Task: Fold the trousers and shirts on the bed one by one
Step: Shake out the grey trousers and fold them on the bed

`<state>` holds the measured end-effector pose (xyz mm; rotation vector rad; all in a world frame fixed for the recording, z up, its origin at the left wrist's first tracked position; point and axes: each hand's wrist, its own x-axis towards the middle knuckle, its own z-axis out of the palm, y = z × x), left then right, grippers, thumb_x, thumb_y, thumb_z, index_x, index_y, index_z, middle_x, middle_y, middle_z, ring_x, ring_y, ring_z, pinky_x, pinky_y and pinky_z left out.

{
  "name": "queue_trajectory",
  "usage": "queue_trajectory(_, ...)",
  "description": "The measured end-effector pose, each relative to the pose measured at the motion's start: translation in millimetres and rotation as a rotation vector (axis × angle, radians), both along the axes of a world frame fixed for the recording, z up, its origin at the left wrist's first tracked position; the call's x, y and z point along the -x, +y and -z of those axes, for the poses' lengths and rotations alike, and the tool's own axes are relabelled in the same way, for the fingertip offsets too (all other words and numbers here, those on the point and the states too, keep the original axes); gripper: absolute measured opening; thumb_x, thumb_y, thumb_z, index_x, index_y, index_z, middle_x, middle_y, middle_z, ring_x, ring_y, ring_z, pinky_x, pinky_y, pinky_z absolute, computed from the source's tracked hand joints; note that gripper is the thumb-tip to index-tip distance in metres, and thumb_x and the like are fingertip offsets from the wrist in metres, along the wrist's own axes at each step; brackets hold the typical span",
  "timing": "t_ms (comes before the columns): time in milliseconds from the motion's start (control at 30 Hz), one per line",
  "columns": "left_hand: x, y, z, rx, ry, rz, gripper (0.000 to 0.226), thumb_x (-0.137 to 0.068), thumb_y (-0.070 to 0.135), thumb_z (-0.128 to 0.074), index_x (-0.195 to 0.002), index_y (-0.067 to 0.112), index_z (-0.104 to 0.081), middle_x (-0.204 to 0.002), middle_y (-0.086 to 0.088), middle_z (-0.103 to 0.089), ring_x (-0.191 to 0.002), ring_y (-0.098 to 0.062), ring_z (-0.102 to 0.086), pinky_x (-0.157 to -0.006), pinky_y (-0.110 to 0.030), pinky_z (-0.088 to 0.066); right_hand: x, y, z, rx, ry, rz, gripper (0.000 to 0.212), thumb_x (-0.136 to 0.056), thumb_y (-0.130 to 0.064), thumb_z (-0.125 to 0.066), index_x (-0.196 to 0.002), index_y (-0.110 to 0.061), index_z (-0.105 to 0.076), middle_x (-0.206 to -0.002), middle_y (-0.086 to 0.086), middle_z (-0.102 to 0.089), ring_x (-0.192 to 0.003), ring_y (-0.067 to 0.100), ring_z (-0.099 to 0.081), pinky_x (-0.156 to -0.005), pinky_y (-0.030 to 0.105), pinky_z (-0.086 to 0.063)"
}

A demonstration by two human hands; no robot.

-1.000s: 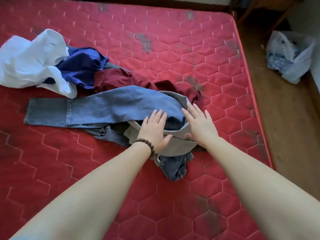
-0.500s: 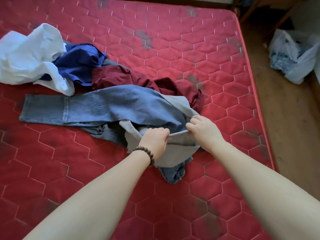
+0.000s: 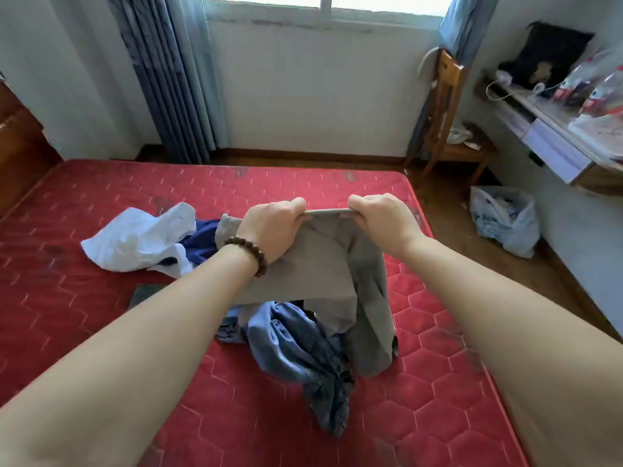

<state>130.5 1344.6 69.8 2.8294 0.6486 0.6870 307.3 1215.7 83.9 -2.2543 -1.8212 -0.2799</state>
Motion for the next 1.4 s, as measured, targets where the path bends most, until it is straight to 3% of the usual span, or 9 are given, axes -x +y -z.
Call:
queue_trajectory(267, 6.6, -11.3, -111.9, 0.256, -0.227, 0.102, 0.056, -0.07, 0.05, -0.078, -0.108, 0.014, -0.057, -0.091, 0.0, -0.063, -0.081, -0.019, -0.055, -0.074, -0.03, -0.043, 38.9, 7.0, -140.5, -0.249, 0.09, -0.054, 0.015, -0.087, -0.018, -0.053, -0.074, -0.011, -0.053, -0.074, 0.016, -0.06, -0.072, 0.036, -0.054, -0.065, 0.042, -0.044)
queue_trajectory(367, -0.2, -24.5, -124.4, 0.301, -0.249, 0.139, 0.028, -0.08, 0.034, -0.074, -0.083, 0.01, -0.061, -0.071, 0.002, -0.06, -0.073, -0.022, -0.055, -0.069, -0.032, -0.042, 46.6, -0.7, -151.3, -0.295, 0.144, -0.119, 0.016, -0.085, -0.014, -0.058, -0.073, -0.005, -0.057, -0.066, 0.01, -0.056, -0.066, 0.029, -0.05, -0.067, 0.042, -0.045)
queue_trajectory(500, -0.9, -30.7, -146.3, 0.275, -0.29, 0.198, 0.022, -0.085, 0.006, -0.062, -0.064, 0.009, -0.054, -0.056, 0.003, -0.046, -0.065, -0.02, -0.043, -0.061, -0.027, -0.03, 36.4, -28.6, -128.3, -0.371, 0.583, -0.055, 0.028, -0.072, -0.04, -0.078, -0.081, -0.021, -0.06, -0.062, -0.011, -0.053, -0.059, 0.003, -0.046, -0.059, 0.018, -0.04)
queue_trajectory(633, -0.2, -35.7, -172.3, 0.194, -0.314, 0.22, 0.021, -0.086, 0.005, -0.061, -0.067, 0.007, -0.055, -0.058, 0.003, -0.047, -0.068, -0.018, -0.044, -0.062, -0.026, -0.028, 33.4, -57.3, -53.5, -0.183, 1.035, -0.011, 0.034, -0.067, -0.026, -0.086, -0.095, -0.031, -0.067, -0.096, -0.01, -0.072, -0.091, 0.007, -0.066, -0.085, 0.029, -0.054)
queue_trajectory(733, 7.6, -29.1, -187.7, 0.169, -0.339, 0.2, 0.014, -0.086, 0.004, -0.057, -0.073, 0.001, -0.061, -0.067, -0.008, -0.058, -0.072, -0.022, -0.051, -0.065, -0.031, -0.036, 48.3, -58.4, -10.2, -0.18, 1.173, 0.045, 0.023, -0.077, -0.007, -0.077, -0.092, -0.022, -0.07, -0.098, 0.0, -0.072, -0.091, 0.016, -0.067, -0.089, 0.039, -0.054)
queue_trajectory(867, 41.7, 4.6, -186.0, 0.043, -0.334, -0.052, 0.01, -0.088, 0.014, -0.059, -0.096, 0.01, -0.064, -0.091, -0.011, -0.066, -0.089, -0.03, -0.06, -0.079, -0.035, -0.046, 60.6, -43.3, -24.2, -0.305, 1.149, 0.059, 0.013, -0.087, -0.008, -0.067, -0.083, -0.02, -0.068, -0.078, -0.009, -0.07, -0.075, 0.011, -0.065, -0.065, 0.019, -0.052)
queue_trajectory(1033, 77.9, 20.5, -167.9, 0.022, -0.044, 0.081, 0.108, -0.059, 0.044, -0.087, -0.147, 0.016, -0.03, -0.145, -0.011, -0.042, -0.134, -0.028, -0.037, -0.112, -0.042, -0.031, 74.8, -8.7, -99.1, -0.313, 0.903, -0.111, 0.007, -0.088, -0.01, -0.066, -0.081, -0.01, -0.066, -0.071, -0.006, -0.06, -0.066, 0.002, -0.052, -0.066, 0.022, -0.045)
queue_trajectory(1133, 67.3, -1.9, -153.5, 0.142, -0.058, 0.19, 0.127, -0.045, 0.06, -0.084, -0.149, 0.018, -0.024, -0.146, 0.001, -0.039, -0.133, -0.013, -0.035, -0.112, -0.025, -0.028, 95.6, 13.7, -133.8, -0.252, 0.686, -0.224, 0.021, -0.082, -0.001, -0.066, -0.067, -0.014, -0.061, -0.056, -0.016, -0.052, -0.054, -0.007, -0.047, -0.059, 0.013, -0.035)
queue_trajectory(1400, 40.3, -20.3, -162.4, 0.335, -0.285, 0.273, 0.012, -0.073, 0.023, -0.081, -0.076, 0.022, -0.07, -0.071, 0.012, -0.068, -0.068, 0.004, -0.057, -0.069, -0.018, -0.044, 71.8, -11.2, -156.0, -0.228, 0.773, -0.201, 0.023, -0.076, -0.024, -0.079, -0.079, -0.013, -0.059, -0.061, -0.001, -0.056, -0.055, 0.007, -0.044, -0.057, 0.02, -0.04)
